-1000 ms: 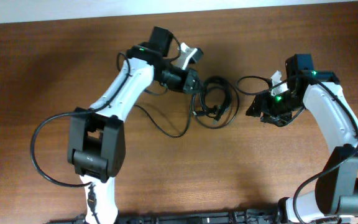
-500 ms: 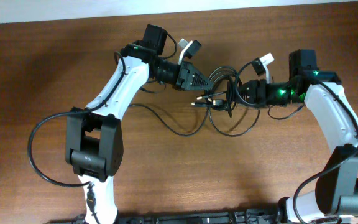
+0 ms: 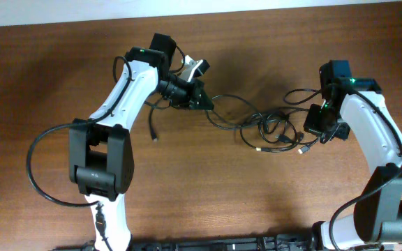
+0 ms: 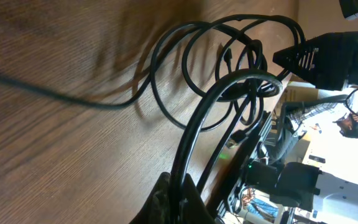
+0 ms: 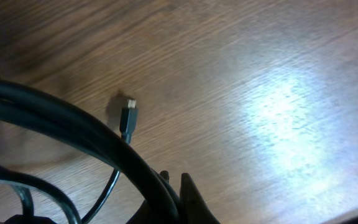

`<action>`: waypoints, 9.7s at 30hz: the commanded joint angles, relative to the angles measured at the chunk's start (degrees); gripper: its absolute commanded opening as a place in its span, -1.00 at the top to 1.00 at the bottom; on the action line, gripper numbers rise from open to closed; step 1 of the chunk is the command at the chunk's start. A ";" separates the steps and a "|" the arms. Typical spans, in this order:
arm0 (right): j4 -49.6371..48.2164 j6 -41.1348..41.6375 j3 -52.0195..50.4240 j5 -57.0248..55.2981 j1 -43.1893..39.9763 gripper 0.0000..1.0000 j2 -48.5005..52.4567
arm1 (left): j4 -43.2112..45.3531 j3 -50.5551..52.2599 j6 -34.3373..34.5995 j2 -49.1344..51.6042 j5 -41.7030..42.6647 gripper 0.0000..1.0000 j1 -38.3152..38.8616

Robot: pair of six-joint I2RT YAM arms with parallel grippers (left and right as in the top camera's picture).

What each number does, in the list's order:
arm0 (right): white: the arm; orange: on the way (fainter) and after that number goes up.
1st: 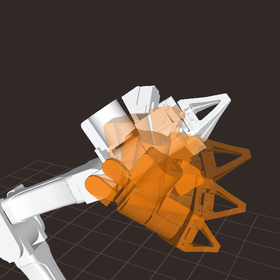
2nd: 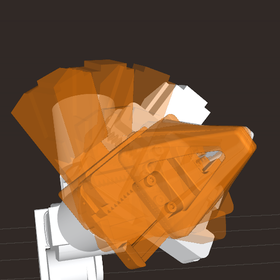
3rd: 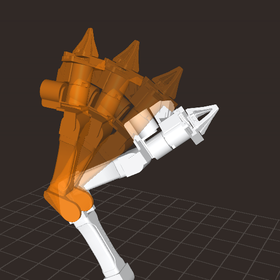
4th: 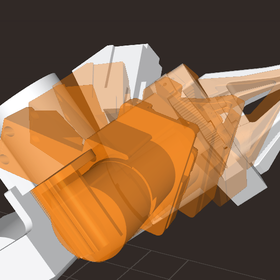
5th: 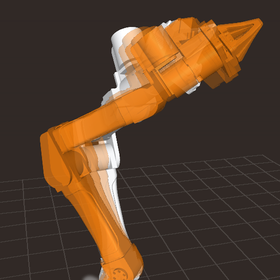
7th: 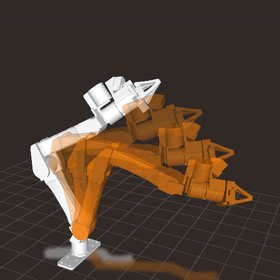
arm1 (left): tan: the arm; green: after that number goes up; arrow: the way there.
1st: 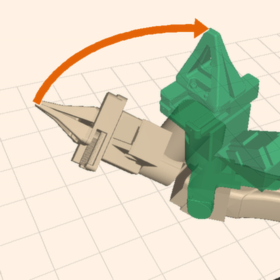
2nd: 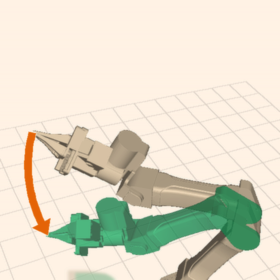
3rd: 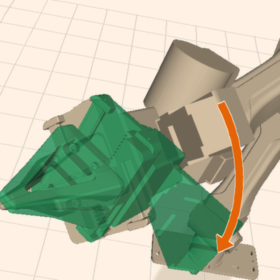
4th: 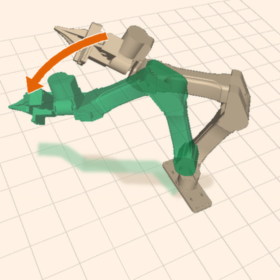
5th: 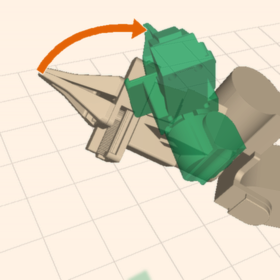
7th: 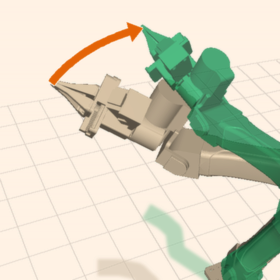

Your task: Untangle cables

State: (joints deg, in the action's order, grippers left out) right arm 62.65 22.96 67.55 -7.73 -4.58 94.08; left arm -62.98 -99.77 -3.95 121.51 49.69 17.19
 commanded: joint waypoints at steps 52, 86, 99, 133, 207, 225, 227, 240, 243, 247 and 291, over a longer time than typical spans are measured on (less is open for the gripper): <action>-1.16 -5.90 0.02 5.49 -0.74 0.92 -0.50 | -33.75 -54.66 -10.40 8.07 -27.21 1.00 -14.60; 3.98 -12.66 6.05 13.57 -0.68 -0.69 -19.45 | -31.85 2.99 10.75 -16.87 -47.50 -0.33 -4.96; -17.35 -25.97 5.73 27.06 -0.63 -0.68 9.46 | 4.63 10.82 0.20 -16.31 -29.53 -0.52 6.08; -20.85 -10.91 47.89 58.18 -0.76 0.92 -19.02 | 5.07 11.72 0.17 -16.31 -29.55 -0.49 6.08; 20.52 -10.49 79.23 18.45 18.05 0.92 13.29 | 1.44 15.30 19.98 -16.28 -49.59 -0.98 -5.57; -2.08 -8.94 81.66 -5.01 17.99 0.92 -6.97 | 13.90 15.32 -0.90 -16.26 -25.70 -0.98 4.09; -5.03 -8.94 81.66 -17.33 17.99 0.92 -9.01 | 13.88 15.32 -0.90 -16.26 -25.73 -0.98 4.09; 30.64 -0.98 81.50 -0.74 -12.76 0.92 17.29 | 11.72 15.32 -0.90 -16.26 -25.70 -0.99 4.09; 34.67 -4.07 78.88 11.17 -20.65 0.92 25.14 | 11.72 15.32 -0.90 -16.26 -25.70 -0.98 4.09; 33.05 -4.07 67.65 11.87 -25.40 0.89 26.43 | 11.47 15.32 -0.90 -16.26 -25.70 -0.99 4.09; 5.07 -9.16 46.14 26.12 8.48 0.92 12.44 | 5.42 15.32 18.93 -16.26 -50.77 -0.99 -6.49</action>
State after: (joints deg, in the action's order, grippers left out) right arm 66.26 16.08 106.19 18.28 6.00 112.90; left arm -57.58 -84.58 14.41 105.43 -0.89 10.74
